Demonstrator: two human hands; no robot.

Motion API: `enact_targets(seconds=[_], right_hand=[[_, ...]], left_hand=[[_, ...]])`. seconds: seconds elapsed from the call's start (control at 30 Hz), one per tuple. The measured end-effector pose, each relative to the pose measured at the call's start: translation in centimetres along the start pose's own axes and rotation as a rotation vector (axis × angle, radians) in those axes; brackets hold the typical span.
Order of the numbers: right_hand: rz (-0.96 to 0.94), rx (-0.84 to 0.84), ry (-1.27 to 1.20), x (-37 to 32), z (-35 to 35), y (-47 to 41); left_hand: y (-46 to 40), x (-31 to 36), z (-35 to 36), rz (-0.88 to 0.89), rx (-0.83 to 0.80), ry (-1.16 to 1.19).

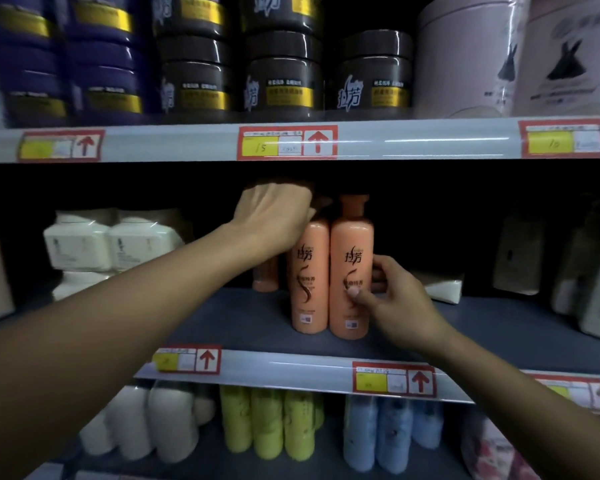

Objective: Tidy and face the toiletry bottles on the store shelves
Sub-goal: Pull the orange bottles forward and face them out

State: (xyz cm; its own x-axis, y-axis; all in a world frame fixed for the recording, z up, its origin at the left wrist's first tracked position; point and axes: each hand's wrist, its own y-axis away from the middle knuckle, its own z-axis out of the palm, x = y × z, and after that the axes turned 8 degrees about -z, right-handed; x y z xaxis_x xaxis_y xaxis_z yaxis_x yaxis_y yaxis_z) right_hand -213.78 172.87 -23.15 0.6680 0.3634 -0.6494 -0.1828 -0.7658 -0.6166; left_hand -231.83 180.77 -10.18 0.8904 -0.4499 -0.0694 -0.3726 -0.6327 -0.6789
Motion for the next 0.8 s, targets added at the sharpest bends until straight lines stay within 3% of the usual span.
enact_targets(seconds=[0.27,0.37,0.47,0.57,0.8], right_hand=[[-0.013,0.004,-0.019,-1.5,1.2,1.0],[0.007,0.027,-0.023,-1.5,1.5,1.4],[0.045,0.009,-0.023,-1.2,2.2,2.0],[0.045,0.028,0.029,-0.8,2.8,2.4],[0.037,0.040,0.079,-0.7,3.4,2.2]], left_hand=[[1.7,-2.1,0.5,-0.252,-0.108,0.585],[3.4,-2.7,3.2,-0.332,-0.226,0.768],[5.7,-3.1,6.7,-0.358,-0.377,1.021],[7.4,-3.0,8.6,-0.340,-0.411,1.226],[8.0,-3.0,8.8,-0.314,-0.359,1.286]])
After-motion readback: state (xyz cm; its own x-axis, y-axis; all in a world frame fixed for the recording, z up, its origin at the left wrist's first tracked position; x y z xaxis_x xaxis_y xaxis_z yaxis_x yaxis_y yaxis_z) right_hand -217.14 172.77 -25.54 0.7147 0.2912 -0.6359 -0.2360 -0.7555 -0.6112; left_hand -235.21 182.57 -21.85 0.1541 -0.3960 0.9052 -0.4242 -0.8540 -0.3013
